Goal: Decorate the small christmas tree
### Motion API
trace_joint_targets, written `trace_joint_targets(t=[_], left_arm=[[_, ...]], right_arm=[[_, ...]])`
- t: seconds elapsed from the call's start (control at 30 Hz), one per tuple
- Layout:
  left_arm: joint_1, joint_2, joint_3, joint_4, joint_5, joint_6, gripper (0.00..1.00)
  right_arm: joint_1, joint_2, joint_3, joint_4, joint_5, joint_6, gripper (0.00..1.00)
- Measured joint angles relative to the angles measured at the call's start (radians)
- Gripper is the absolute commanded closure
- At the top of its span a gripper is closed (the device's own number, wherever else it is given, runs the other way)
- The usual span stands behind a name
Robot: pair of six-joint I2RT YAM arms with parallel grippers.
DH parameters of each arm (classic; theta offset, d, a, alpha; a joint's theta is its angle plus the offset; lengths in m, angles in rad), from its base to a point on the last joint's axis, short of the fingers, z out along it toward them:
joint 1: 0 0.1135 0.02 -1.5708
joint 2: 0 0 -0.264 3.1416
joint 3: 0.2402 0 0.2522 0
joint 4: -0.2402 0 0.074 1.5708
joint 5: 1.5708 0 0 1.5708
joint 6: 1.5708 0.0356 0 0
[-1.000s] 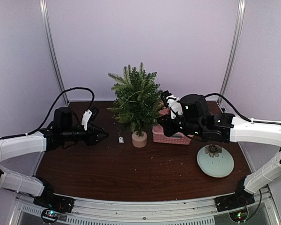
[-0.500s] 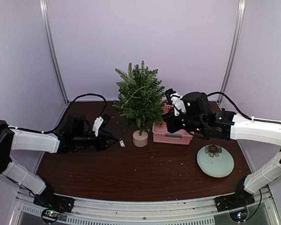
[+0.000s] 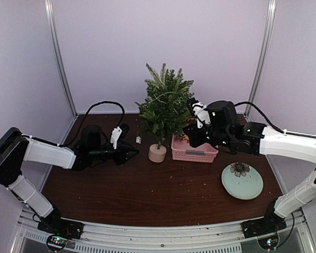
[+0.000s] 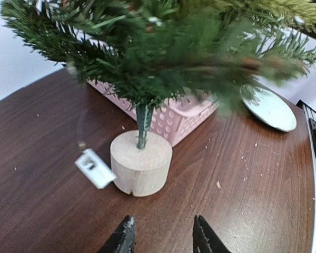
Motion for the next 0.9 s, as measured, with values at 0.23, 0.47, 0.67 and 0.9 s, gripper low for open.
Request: trace_joint_targets(t=[0.23, 0.47, 0.67, 0.9], left_arm=[[0.000, -0.006, 0.003, 0.015, -0.021, 0.001, 0.61], [0.000, -0.042, 0.028, -0.031, -0.025, 0.028, 0.47], [0.000, 0.027, 0.151, -0.068, -0.018, 0.116, 0.36], [-0.007, 0.199, 0.283, -0.036, -0.027, 0.191, 0.36]], right_arm=[[0.007, 0.013, 0.014, 0.022, -0.085, -0.010, 1.00], [0.039, 0.095, 0.075, 0.050, -0.169, -0.034, 1.00], [0.040, 0.127, 0.107, 0.064, -0.201, -0.044, 1.00], [0.040, 0.128, 0.110, 0.063, -0.214, -0.046, 1.00]])
